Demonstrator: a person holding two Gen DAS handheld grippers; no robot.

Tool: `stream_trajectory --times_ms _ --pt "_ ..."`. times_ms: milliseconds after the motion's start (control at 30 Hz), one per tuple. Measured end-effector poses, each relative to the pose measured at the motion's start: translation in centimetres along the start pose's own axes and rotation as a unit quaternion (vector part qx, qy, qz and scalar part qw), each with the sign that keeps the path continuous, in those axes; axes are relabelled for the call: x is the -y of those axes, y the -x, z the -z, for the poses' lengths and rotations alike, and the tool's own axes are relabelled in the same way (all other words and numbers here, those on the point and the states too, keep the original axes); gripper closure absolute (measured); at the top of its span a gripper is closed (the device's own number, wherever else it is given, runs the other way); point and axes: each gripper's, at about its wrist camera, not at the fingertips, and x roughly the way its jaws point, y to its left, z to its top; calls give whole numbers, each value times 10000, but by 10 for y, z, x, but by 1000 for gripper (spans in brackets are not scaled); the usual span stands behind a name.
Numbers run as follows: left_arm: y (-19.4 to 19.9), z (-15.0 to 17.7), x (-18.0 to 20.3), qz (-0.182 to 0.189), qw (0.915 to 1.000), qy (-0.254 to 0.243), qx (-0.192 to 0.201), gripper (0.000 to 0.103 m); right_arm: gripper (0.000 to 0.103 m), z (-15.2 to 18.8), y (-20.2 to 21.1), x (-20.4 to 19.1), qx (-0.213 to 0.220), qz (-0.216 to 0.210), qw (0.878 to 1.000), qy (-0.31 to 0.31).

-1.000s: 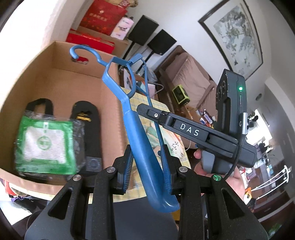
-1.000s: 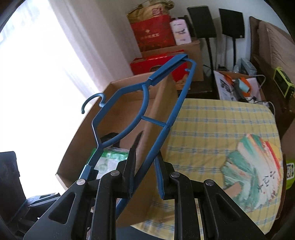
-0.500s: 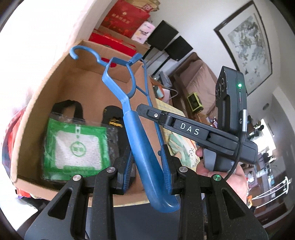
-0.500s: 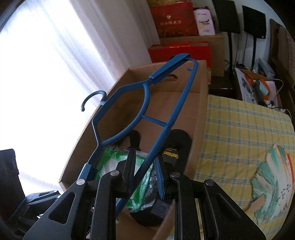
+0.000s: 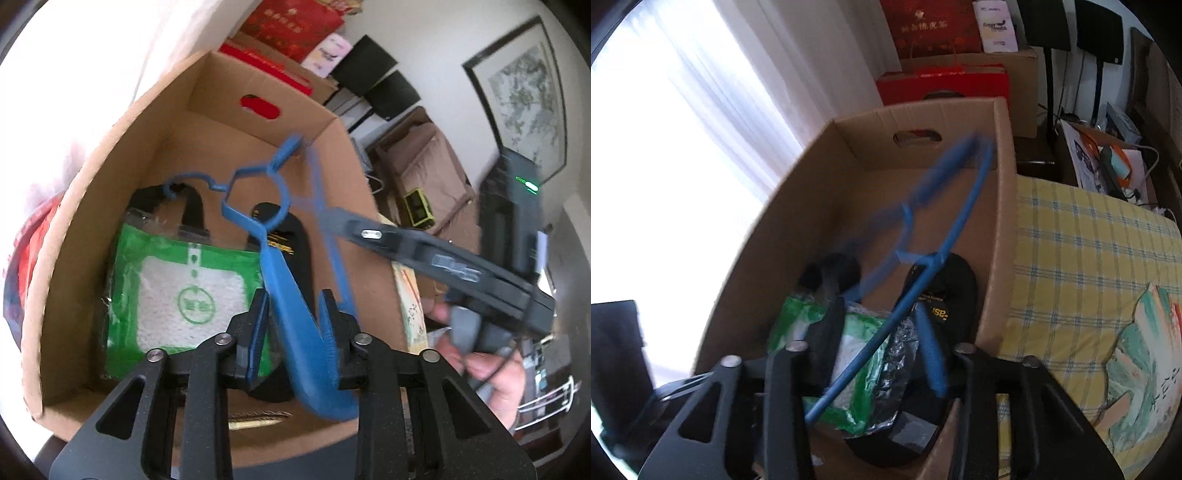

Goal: Organize objects
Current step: 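Carry the blue hanger with the left gripper over the cardboard box, then lower the hanger into the box and open the left gripper, then move the left gripper back over the table toward the fan's wooden handle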

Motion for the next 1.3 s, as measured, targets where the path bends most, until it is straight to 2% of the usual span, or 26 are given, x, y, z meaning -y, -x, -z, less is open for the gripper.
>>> stream_trajectory --times_ms 267,300,333,400,433,767,833,1000,1133,1300 --pt "-4 -4 -1 -447 9990 -40 40 78 49 10 36 8 274 -60 9996 -56" --pt "-2 -3 0 -499 9987 -61 63 72 48 13 40 10 313 -36 9995 -45" --pt "0 -1 3 -589 9982 -102 101 61 47 15 44 10 344 4 9994 -23" --pt "4 1 7 -705 9972 -172 186 47 45 20 51 11 394 129 9991 62" --pt "5 2 10 -749 9967 -225 221 45 43 22 53 11 416 175 9989 98" --pt "18 11 43 -1173 9889 -811 406 32 32 40 74 15 645 644 9955 262" --pt "20 14 49 -1253 9867 -920 479 22 28 45 80 18 712 751 9942 278" --pt "28 19 64 -1248 9845 -1042 650 7 19 57 94 26 903 989 9906 273" --pt "29 22 77 -1354 9805 -1232 718 1 9 65 102 36 921 1113 9894 174" --pt "25 30 90 -1514 9737 -1537 735 0 8 77 113 54 881 1158 9893 -34"
